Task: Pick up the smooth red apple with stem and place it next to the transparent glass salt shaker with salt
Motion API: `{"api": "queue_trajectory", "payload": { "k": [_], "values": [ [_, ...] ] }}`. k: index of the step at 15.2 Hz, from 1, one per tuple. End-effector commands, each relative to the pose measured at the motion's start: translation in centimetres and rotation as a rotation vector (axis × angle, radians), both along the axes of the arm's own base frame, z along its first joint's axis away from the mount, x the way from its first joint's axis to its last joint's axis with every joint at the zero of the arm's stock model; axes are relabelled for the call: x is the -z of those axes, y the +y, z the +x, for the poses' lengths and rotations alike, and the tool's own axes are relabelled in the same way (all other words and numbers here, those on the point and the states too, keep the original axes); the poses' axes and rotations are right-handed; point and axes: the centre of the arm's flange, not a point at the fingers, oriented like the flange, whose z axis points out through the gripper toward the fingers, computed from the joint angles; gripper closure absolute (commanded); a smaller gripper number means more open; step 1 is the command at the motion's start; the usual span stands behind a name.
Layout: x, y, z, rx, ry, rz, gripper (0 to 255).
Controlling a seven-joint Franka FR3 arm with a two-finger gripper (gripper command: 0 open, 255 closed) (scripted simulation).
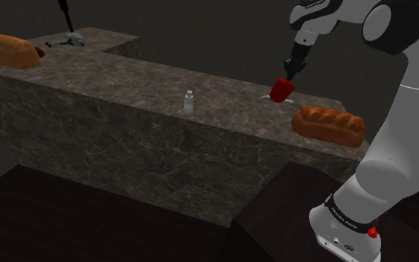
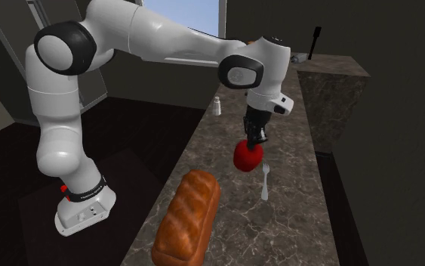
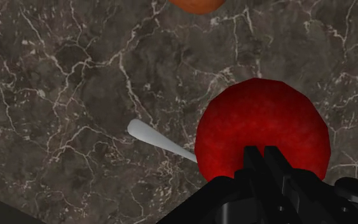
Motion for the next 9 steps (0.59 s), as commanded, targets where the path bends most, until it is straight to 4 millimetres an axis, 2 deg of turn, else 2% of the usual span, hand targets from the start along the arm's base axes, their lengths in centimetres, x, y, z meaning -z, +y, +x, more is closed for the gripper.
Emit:
{"api": "queue_trajectory", "payload": {
  "k": [1, 9],
  "values": [
    [-1.0, 0.0, 0.0, 0.0, 0.0, 0.0, 255],
    [-5.2, 0.0, 0.0, 0.0, 0.0, 0.0, 255]
  ]
}}
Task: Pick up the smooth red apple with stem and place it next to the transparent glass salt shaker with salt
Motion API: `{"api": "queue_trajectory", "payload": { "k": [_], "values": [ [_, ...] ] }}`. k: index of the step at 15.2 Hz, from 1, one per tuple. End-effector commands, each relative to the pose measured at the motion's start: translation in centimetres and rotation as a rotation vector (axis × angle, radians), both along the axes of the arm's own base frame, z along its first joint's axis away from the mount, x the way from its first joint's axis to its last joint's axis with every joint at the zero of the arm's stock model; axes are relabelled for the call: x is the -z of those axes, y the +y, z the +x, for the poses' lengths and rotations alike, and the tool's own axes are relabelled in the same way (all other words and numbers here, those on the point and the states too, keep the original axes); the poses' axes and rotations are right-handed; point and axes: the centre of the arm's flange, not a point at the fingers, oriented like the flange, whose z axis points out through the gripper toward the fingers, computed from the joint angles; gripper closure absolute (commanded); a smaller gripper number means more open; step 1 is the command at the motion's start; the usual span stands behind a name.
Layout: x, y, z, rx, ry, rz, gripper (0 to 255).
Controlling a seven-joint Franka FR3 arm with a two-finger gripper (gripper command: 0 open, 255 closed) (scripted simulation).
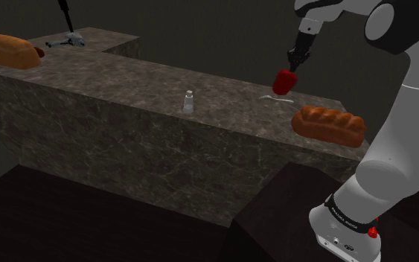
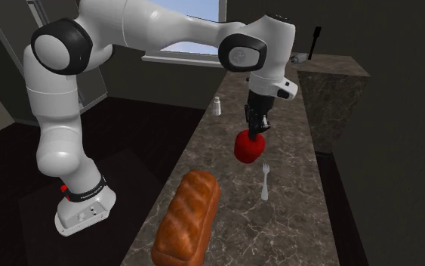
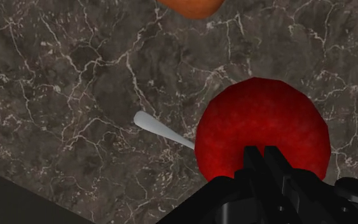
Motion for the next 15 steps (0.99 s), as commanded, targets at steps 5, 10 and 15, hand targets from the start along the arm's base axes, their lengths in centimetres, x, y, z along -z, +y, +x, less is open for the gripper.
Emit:
{"api": "queue_trajectory", "payload": {
  "k": [5, 10, 15],
  "values": [
    [-3.3, -0.1, 0.0, 0.0, 0.0, 0.0, 255],
    [-5.9, -0.1, 0.0, 0.0, 0.0, 0.0, 255],
    [-8.5, -0.1, 0.0, 0.0, 0.0, 0.0, 255]
  ]
}}
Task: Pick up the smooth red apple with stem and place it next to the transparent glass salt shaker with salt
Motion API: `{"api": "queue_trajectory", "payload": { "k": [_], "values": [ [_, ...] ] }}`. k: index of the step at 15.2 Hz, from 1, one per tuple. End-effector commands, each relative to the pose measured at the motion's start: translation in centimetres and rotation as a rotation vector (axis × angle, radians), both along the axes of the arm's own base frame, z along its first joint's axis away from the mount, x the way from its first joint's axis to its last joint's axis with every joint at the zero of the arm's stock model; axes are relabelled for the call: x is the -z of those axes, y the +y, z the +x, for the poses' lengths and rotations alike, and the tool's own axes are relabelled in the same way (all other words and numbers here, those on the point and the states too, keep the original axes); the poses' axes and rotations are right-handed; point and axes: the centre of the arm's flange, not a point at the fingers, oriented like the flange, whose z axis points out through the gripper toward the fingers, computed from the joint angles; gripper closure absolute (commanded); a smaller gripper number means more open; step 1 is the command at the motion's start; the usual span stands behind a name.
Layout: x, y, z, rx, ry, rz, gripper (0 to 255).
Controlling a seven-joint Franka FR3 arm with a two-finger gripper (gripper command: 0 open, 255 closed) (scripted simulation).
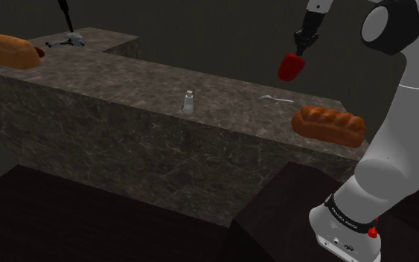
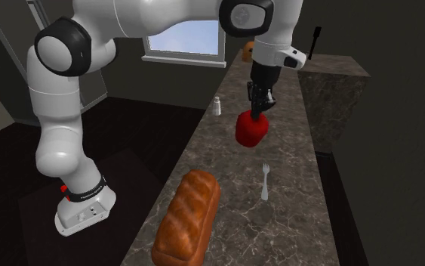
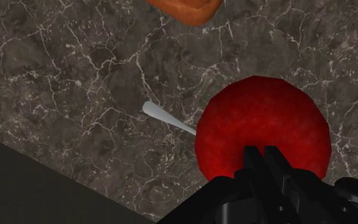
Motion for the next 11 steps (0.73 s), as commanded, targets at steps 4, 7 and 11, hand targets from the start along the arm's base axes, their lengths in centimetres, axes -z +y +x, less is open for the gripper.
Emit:
{"api": "queue_trajectory", "payload": {
  "k": [4, 7, 11],
  "values": [
    [-2.6, -0.1, 0.0, 0.0, 0.0, 0.0, 255],
    [-2.8, 2.2, 1.3, 0.0, 0.0, 0.0, 255],
    [-2.5, 6.9, 3.8, 0.0, 0.0, 0.0, 255]
  ]
}}
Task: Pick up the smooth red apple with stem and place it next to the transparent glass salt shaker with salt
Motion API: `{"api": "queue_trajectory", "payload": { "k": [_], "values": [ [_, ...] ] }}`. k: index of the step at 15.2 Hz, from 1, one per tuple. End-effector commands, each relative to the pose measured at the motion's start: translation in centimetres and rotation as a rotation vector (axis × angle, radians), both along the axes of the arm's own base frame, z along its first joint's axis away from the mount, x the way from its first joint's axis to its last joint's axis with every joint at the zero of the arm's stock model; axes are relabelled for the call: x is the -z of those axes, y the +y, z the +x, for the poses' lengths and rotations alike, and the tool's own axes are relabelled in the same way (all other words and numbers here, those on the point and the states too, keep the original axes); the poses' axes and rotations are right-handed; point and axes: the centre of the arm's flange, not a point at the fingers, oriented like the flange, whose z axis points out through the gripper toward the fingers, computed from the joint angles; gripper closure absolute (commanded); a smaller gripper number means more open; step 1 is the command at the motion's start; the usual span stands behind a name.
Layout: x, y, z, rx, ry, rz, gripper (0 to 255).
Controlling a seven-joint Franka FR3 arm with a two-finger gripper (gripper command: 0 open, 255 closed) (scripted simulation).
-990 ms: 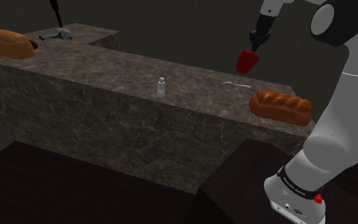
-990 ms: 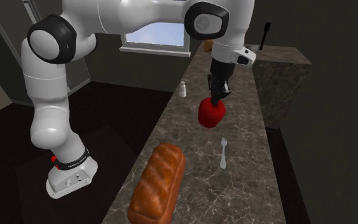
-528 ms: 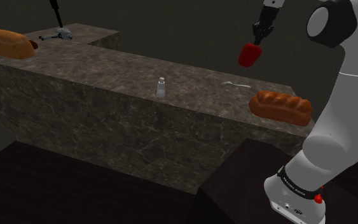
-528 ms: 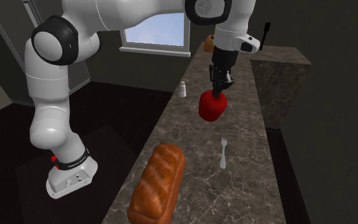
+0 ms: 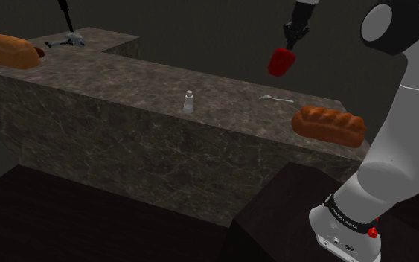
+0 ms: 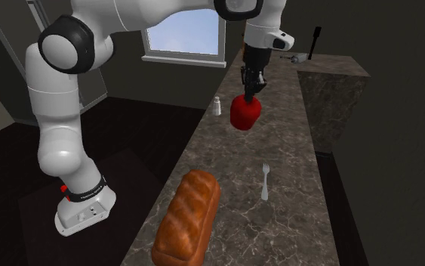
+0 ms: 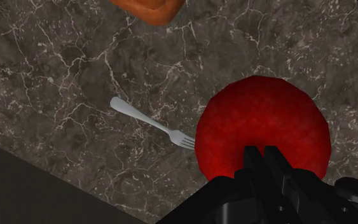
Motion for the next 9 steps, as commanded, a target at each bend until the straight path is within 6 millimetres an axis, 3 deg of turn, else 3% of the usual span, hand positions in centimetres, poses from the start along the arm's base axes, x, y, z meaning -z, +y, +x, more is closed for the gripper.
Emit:
{"api": "queue_trajectory", "payload": {
  "k": [1, 9],
  "values": [
    [0.1, 2.3, 1.1, 0.001, 0.0, -0.001, 255],
    [0.6, 11.5, 6.2, 0.001, 0.0, -0.001, 255]
  ]
}}
